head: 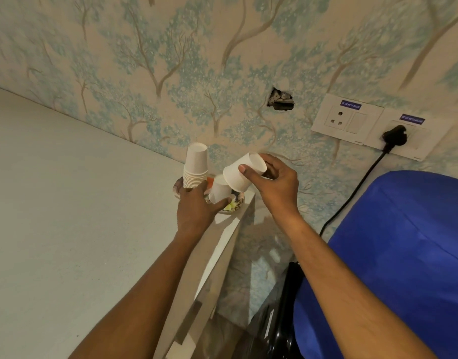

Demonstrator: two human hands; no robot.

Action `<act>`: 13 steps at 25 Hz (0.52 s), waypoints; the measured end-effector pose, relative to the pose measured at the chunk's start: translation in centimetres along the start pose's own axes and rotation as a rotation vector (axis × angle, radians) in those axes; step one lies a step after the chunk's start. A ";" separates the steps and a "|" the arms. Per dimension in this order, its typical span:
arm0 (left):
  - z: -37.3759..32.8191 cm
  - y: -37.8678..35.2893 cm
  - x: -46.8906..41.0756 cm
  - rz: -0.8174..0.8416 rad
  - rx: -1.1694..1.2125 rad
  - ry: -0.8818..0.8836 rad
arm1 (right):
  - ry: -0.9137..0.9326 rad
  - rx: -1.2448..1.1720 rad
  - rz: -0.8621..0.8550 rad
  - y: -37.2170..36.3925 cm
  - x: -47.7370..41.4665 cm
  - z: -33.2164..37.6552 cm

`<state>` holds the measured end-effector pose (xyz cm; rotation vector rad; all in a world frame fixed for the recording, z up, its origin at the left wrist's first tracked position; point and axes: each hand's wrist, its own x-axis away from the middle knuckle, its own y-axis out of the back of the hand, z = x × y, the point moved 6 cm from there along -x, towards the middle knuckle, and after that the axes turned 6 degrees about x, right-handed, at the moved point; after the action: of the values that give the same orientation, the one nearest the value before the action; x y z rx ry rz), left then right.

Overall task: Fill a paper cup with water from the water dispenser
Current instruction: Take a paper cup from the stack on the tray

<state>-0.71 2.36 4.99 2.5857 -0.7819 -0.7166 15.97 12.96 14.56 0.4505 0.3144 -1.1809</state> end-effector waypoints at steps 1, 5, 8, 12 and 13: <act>-0.9 0.5 0.6 0.002 0.081 -0.031 | -0.016 -0.035 -0.009 0.4 0.7 0.2; -4.2 1.4 4.5 0.127 0.310 -0.053 | -0.097 -0.172 -0.063 2.5 4.2 1.0; -5.9 2.0 7.7 0.162 0.460 -0.025 | -0.174 -0.267 -0.070 3.8 6.8 2.0; -7.3 2.5 12.3 0.208 0.656 0.062 | -0.320 -0.358 -0.065 5.8 11.1 2.8; -7.6 2.5 13.4 0.230 0.693 0.077 | -0.359 -0.393 -0.065 6.2 12.3 2.7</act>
<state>12.16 -6.19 7.36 2.9995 -1.4833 -0.3000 26.12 3.50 12.27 -0.1162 0.2416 -1.2035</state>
